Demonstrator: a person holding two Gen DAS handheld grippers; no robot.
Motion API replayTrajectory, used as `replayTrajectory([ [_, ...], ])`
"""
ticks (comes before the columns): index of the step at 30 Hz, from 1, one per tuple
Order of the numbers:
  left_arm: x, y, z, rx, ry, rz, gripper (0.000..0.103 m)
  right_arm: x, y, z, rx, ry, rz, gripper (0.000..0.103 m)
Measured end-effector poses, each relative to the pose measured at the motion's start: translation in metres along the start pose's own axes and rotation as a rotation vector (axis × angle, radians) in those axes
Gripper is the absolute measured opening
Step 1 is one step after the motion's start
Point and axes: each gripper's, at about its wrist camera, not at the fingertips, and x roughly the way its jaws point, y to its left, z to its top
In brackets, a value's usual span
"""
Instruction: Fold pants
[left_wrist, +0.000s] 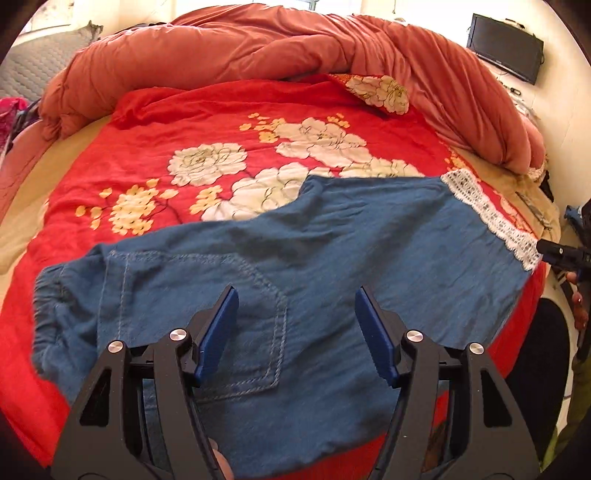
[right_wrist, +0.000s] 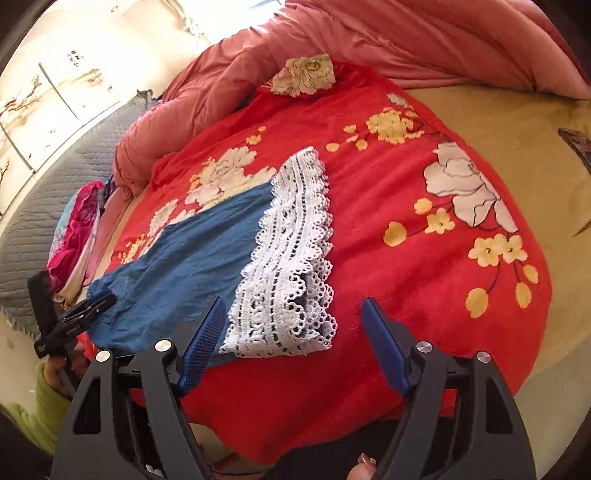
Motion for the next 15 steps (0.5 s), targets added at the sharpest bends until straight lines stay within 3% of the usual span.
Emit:
replayTrajectory([
  [4,0.004,0.003,-0.015,-0.01,0.035,0.021,0.058,0.013,-0.001,-0.004,0.013,0.025,0.001,0.071],
  [5,0.004,0.001,-0.018,-0.007,0.036,0.024,0.058,0.013,-0.001,-0.004,0.016,0.023,0.004,0.062],
  [8,0.003,-0.005,-0.023,0.021,0.037,0.042,0.059,0.013,0.0,-0.006,0.039,0.017,0.051,0.048],
  [15,0.002,-0.012,-0.028,0.047,0.04,0.059,0.061,0.013,-0.003,-0.009,0.078,0.017,0.122,0.022],
])
